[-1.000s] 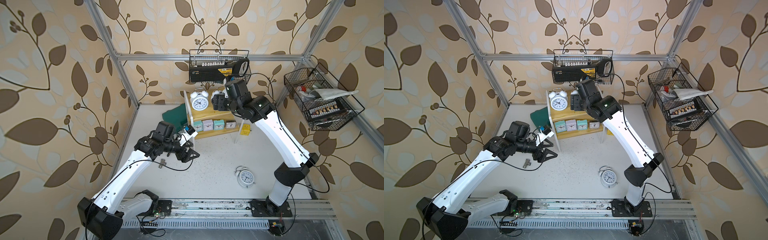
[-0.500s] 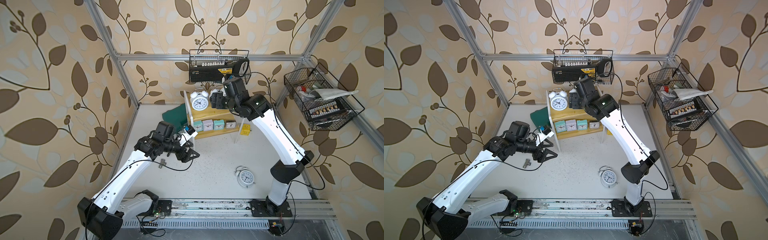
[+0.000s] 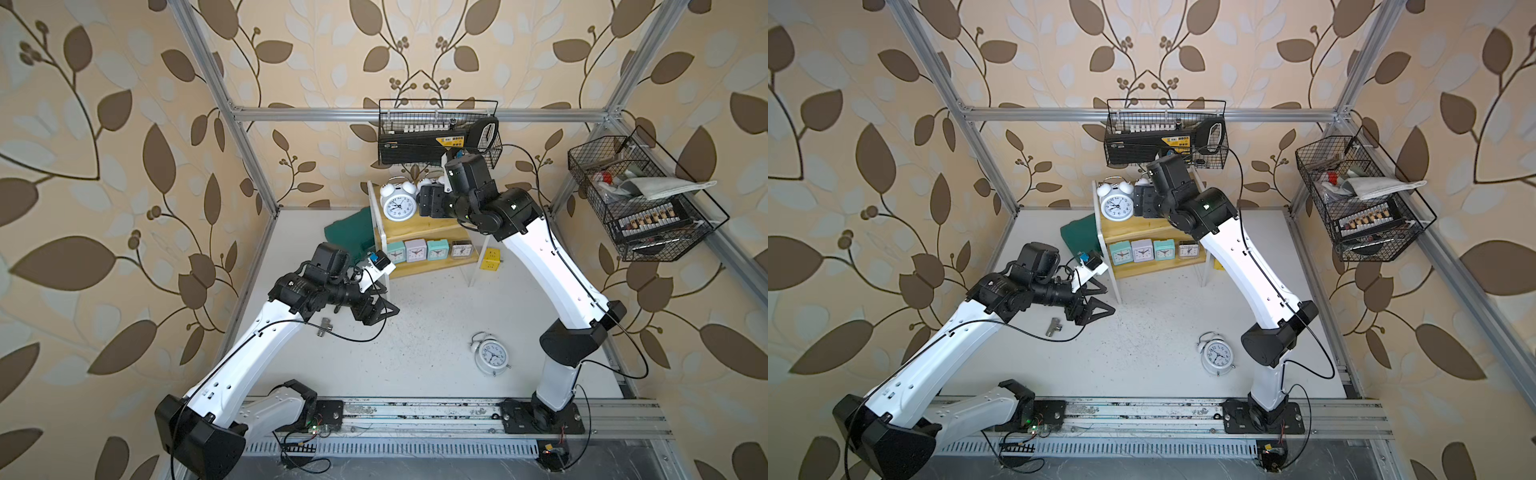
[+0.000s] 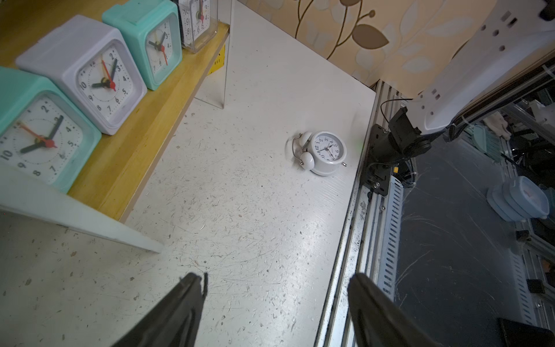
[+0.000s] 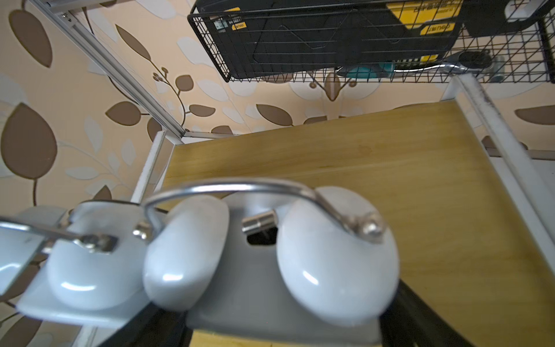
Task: Place the alarm clocks on the shelf by style
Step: Place the alarm on the shelf.
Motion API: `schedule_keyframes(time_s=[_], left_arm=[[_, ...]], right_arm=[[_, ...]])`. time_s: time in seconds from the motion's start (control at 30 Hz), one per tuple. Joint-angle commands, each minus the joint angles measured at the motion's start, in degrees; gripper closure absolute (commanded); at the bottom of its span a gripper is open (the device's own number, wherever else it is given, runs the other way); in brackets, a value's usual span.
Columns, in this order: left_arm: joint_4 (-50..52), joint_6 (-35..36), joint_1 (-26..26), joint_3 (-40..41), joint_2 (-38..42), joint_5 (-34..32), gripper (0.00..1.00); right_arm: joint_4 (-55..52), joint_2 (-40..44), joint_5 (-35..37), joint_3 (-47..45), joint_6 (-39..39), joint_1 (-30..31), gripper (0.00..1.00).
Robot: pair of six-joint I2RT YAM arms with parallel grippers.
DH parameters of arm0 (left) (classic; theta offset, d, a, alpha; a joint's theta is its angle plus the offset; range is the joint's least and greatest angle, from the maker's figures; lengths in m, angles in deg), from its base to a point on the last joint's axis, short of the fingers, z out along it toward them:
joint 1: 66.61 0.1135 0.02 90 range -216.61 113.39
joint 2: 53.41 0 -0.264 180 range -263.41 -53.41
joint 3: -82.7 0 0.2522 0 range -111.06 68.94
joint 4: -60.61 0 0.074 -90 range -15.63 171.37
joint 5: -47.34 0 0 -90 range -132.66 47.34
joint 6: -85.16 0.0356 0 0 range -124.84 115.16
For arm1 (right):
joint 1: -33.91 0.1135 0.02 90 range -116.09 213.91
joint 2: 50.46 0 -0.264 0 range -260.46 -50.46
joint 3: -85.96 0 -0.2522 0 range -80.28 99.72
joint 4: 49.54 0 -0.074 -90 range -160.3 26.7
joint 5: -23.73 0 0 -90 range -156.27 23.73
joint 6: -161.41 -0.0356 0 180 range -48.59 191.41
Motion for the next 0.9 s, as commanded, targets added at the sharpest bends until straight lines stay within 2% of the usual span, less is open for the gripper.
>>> schedule_keyframes(time_s=[0.0, 0.5, 0.6, 0.73, 0.87], left_arm=[[-0.42, 1.31, 0.76, 0.56, 0.73, 1.29, 0.21], [-0.42, 1.28, 0.82, 0.73, 0.93, 1.38, 0.21], [-0.51, 1.33, 0.84, 0.73, 1.02, 1.46, 0.21], [-0.42, 1.3, 0.91, 0.69, 1.11, 1.51, 0.21], [-0.42, 1.36, 0.98, 0.77, 1.2, 1.64, 0.21]], right_arm=[[0.64, 0.28, -1.0, 1.15, 0.22, -0.16, 0.08], [2.94, 9.6, -1.9, -8.64, 3.06, -0.61, 0.02], [3.88, 13.35, -4.47, -13.82, 4.16, -0.68, 0.02], [7.47, 20.9, -9.19, -25.52, 4.33, -0.73, 0.02], [8.01, 27.27, -10.49, -35.08, 3.22, -0.72, 0.01]])
